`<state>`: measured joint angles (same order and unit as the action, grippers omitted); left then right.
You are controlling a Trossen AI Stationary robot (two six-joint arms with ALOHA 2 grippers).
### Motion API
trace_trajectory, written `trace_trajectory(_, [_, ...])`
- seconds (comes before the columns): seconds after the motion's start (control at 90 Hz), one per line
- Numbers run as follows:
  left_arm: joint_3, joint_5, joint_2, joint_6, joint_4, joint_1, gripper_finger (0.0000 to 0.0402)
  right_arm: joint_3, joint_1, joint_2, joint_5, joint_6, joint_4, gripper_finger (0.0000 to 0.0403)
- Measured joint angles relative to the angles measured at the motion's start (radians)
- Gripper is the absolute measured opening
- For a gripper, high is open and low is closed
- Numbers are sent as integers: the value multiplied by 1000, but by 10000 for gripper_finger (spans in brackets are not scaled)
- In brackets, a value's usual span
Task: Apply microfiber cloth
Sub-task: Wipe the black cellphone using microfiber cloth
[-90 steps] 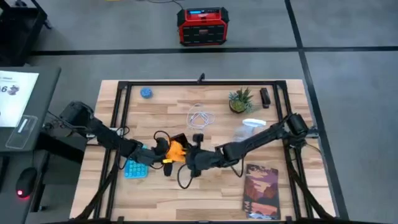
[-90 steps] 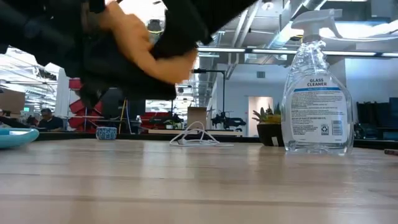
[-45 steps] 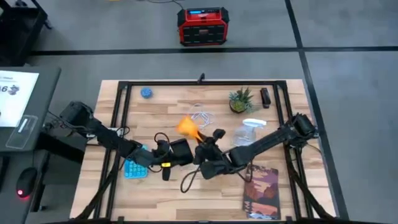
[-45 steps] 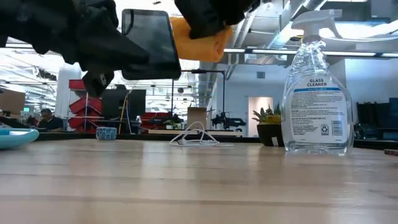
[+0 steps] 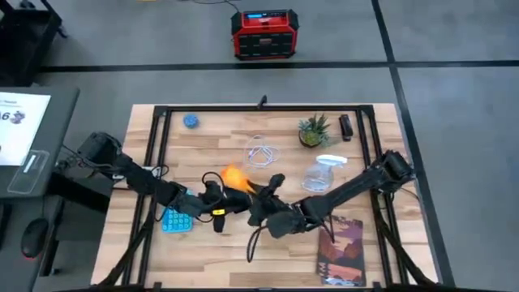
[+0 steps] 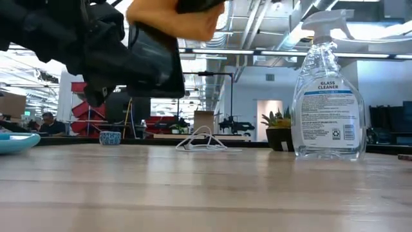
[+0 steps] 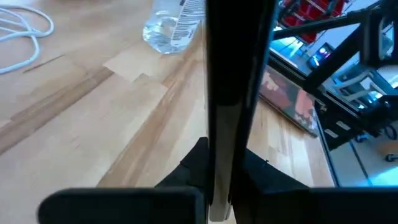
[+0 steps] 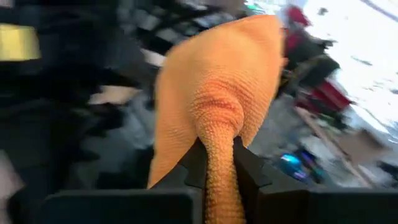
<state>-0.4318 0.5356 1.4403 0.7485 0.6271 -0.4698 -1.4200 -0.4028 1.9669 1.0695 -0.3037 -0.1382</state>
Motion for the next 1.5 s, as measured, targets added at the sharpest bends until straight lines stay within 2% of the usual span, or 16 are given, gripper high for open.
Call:
trace_trajectory(0.122, [2,13,3,14,-6,2,13,0,37,43,-76,22,-1,20])
trace_trajectory(0.278, [-11,-6,3,4,-32,0,13,-3,42,46,-290,67,63,20])
trace_trajectory(0.344, [-11,-6,3,3,-43,0,13,-2,41,47,-340,84,98,20])
trace_trajectory(0.422, [-11,6,3,5,-39,1,13,-1,31,44,-301,86,89,20])
trace_trajectory(0.544, [-17,8,0,-2,-12,0,13,1,4,25,-15,82,-5,20])
trace_trajectory(0.6, [-17,1,0,-10,-12,0,13,2,3,9,42,59,-27,20])
trace_trajectory(0.656, [-17,-1,0,-15,-9,0,13,0,6,-2,12,35,-24,20])
trace_trajectory(0.767, [-15,-2,1,-42,20,0,13,-1,6,-1,-131,20,42,20])
trace_trajectory(0.878, [-31,-4,1,-69,26,0,13,-1,6,-1,-241,140,184,20])
trace_trajectory(0.989, [-44,23,2,-83,-3,4,13,-2,10,-1,-245,301,353,20])
trace_trajectory(1.211, [-48,40,3,-93,3,3,13,0,-15,-1,-235,519,615,20])
trace_trajectory(1.389, [-51,28,2,-97,21,8,13,3,-22,1,-213,555,628,20])
trace_trajectory(1.5, [-51,70,1,-92,24,10,13,3,-16,1,-212,543,608,20])
